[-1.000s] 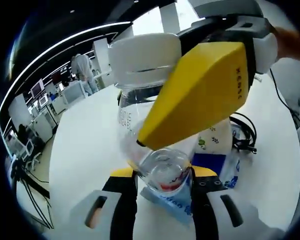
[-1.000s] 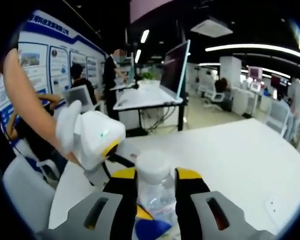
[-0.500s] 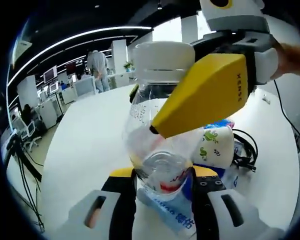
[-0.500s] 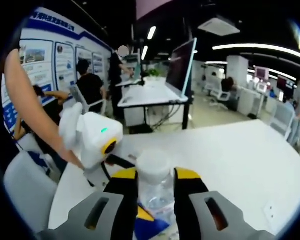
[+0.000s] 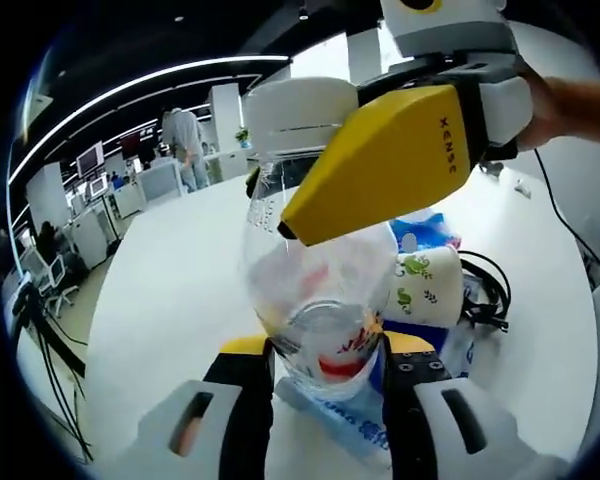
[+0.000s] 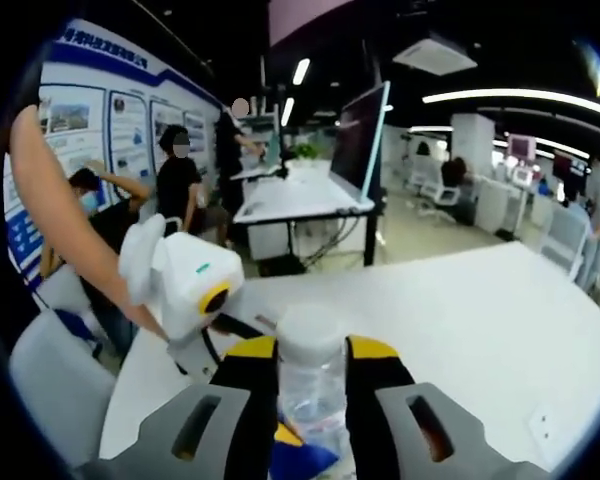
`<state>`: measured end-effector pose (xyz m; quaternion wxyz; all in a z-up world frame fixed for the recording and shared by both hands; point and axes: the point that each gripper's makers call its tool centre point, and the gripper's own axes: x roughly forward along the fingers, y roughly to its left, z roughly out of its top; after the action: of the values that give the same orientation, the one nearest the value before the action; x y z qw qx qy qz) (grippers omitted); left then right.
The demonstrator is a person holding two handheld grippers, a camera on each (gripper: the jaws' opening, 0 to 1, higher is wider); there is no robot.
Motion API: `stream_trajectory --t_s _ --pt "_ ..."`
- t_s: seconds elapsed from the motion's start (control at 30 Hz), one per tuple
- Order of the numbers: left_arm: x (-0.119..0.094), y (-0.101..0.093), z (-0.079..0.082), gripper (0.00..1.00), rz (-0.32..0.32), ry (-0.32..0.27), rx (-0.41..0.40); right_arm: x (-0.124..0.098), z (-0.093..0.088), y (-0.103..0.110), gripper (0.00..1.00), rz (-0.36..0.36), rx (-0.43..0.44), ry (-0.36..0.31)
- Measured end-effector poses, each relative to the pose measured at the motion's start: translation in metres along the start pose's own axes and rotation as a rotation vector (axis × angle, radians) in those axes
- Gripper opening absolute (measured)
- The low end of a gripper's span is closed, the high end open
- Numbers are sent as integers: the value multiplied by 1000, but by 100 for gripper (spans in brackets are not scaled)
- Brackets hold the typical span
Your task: Arrange the tabletop items into an orderly group along one side of the table until the central work area is clear of visible clutter.
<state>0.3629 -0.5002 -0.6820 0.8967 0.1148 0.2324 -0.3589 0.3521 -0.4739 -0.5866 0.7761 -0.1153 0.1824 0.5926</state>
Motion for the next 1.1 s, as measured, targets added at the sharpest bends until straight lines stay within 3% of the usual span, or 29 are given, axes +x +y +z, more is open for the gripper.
stream_trajectory --t_s 0.23,0.5,0.83,1.1 --pt "-5 11 8 41 -8 -4 13 6 14 -8 20 -4 -20 -27" --pt "-8 39 16 41 12 1 42 19 29 -22 19 -12 -28 -50" --pt "-4 69 7 41 31 36 49 49 32 -37 19 -26 -45 -41" --pt "3 87 -2 41 28 88 73 69 29 -47 19 -83 -44 -24"
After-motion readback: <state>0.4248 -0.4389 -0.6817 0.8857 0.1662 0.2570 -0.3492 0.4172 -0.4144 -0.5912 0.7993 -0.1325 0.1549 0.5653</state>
